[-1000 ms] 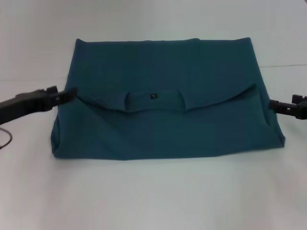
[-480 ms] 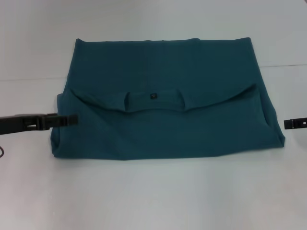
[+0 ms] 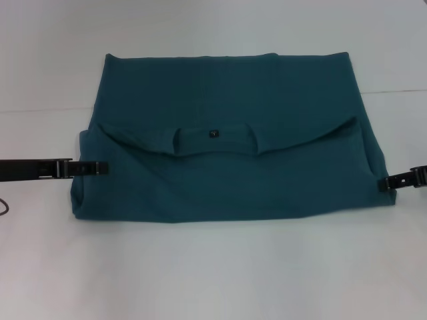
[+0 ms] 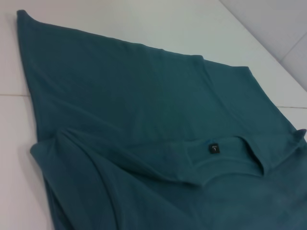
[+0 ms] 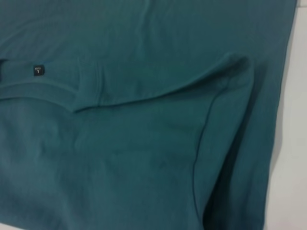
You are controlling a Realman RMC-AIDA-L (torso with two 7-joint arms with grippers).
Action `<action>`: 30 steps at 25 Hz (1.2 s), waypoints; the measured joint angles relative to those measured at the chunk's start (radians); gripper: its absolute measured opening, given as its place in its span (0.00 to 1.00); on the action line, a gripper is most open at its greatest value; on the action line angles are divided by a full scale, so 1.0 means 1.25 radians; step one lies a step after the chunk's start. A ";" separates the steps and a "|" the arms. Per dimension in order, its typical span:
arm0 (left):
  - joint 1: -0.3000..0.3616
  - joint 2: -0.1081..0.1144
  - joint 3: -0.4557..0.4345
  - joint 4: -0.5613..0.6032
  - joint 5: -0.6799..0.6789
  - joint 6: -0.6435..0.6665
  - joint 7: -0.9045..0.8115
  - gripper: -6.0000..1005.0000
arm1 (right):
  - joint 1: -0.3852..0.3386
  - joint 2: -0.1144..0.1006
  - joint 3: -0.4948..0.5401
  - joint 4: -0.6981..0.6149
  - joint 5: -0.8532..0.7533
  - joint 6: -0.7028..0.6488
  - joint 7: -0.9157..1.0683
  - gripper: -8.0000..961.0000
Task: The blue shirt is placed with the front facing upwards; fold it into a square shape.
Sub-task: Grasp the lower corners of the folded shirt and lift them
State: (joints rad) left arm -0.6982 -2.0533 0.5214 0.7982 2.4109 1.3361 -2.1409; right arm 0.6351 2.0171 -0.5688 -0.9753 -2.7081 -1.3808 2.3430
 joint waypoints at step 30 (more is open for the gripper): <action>-0.006 -0.004 0.000 -0.028 0.001 -0.053 -0.004 0.82 | 0.025 -0.003 -0.003 0.127 0.008 0.092 -0.015 0.77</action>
State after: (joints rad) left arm -0.7054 -2.0577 0.5215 0.7626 2.4116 1.2697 -2.1460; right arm 0.6659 2.0137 -0.5722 -0.8160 -2.6975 -1.2656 2.3241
